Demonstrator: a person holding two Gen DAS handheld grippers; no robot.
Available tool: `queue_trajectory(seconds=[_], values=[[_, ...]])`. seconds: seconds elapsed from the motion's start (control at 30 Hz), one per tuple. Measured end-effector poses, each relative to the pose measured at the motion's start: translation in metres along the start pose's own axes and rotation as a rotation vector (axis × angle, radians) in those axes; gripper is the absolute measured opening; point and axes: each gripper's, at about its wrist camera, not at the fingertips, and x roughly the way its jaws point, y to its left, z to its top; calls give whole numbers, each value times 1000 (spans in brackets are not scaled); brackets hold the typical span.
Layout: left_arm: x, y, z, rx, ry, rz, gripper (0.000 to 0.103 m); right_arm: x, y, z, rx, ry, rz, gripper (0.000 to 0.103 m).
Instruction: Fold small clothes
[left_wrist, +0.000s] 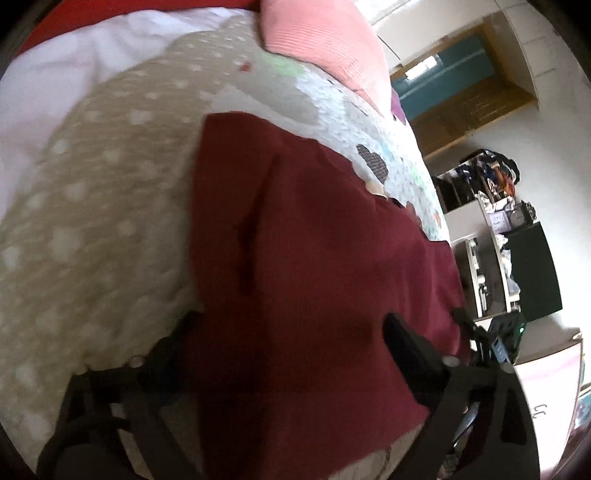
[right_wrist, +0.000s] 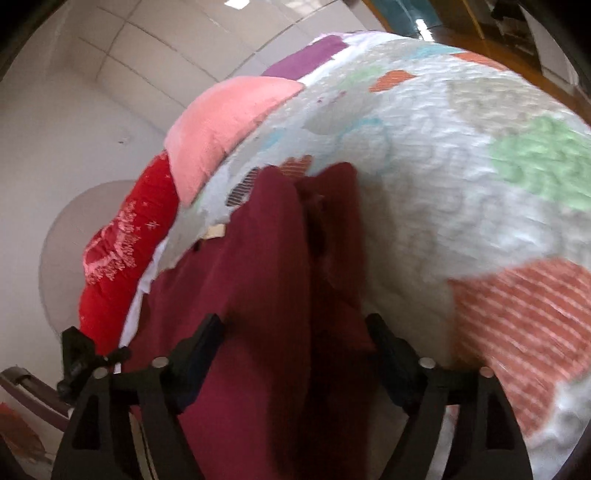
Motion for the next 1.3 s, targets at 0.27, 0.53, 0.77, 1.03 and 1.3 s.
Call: queue_trajectory(seconds=[0.27,0.53,0.77,1.03,1.3], values=[[5,-12,-2,-60,7,117,39,14,7,1,-8,30,-5,41],[-32,-33,-31,-69,27,97,32,-19,18,-7,102,78,113,27],[-61,-27,-105,-87,63,37,33,-77,12,-64,70,120,129,28],[-86,9,-156,-252,-31,-15,40,-128,-3,-117,66,40,-2,54],[-125,-18,-181,-90,-180,124,48,-169,71,-93,-162,-106,-46,54]])
